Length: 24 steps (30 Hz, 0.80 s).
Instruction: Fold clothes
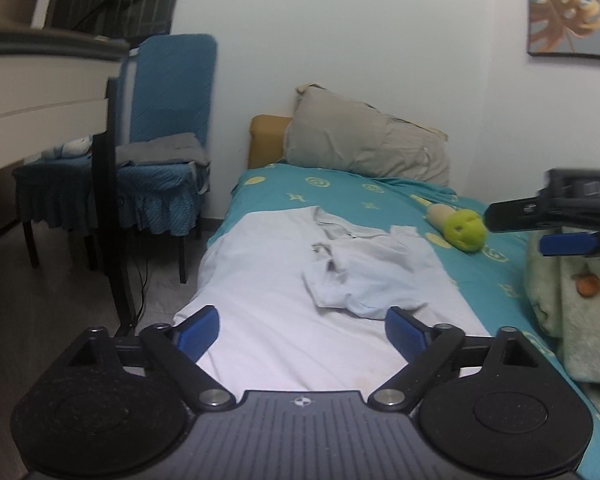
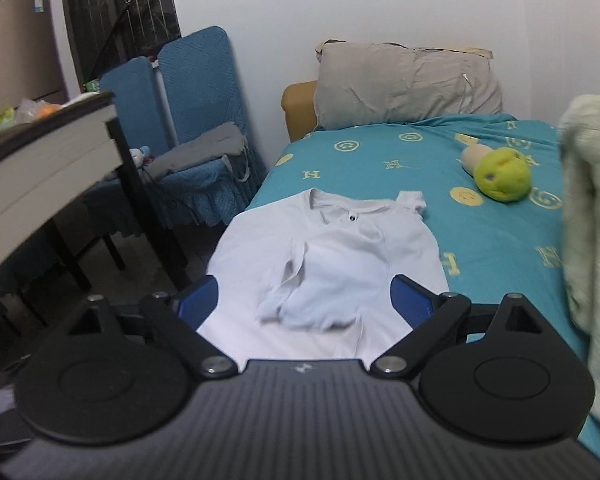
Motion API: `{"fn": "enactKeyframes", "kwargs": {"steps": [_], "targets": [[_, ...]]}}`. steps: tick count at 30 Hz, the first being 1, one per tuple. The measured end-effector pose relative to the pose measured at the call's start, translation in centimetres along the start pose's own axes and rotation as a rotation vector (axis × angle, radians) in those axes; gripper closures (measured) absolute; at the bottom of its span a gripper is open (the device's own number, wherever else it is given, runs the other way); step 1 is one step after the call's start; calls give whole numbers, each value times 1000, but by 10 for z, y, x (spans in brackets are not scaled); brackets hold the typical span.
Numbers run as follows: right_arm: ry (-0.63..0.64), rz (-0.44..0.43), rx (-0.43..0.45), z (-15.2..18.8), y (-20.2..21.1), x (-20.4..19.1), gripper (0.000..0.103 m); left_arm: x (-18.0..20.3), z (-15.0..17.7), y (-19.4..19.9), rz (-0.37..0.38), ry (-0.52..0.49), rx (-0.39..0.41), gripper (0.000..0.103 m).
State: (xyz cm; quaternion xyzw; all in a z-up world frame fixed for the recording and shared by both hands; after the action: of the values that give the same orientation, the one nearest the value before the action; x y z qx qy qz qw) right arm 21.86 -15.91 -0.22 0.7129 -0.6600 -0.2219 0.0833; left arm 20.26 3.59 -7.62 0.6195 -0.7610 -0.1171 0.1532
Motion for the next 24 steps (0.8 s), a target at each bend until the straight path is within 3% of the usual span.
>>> {"fn": "enactKeyframes", "kwargs": {"steps": [4, 9, 15, 24], "targets": [[35, 5, 41, 11, 51, -10, 9, 18, 2, 18, -9, -20, -6, 3], [-2, -12, 92, 14, 85, -7, 9, 33, -1, 45, -46, -14, -22, 2], [-37, -2, 152, -2, 106, 0, 9, 50, -17, 79, -74, -4, 6, 1], [-74, 57, 170, -10, 117, 19, 9, 52, -35, 116, -167, 64, 21, 0]]}}
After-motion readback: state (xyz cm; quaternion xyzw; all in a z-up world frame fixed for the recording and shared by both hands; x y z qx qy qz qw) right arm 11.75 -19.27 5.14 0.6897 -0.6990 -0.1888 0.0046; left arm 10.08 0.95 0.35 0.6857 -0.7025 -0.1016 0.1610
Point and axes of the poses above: each gripper's, at about its wrist camera, not at the fingertips, and y roughly against the way its jaws point, x to its right, z to its underside, the point moved 3 cm from there along -y, roughly the way its jaws point, and after that the axes turned 5 degrees about x, right-handed, at the moved point
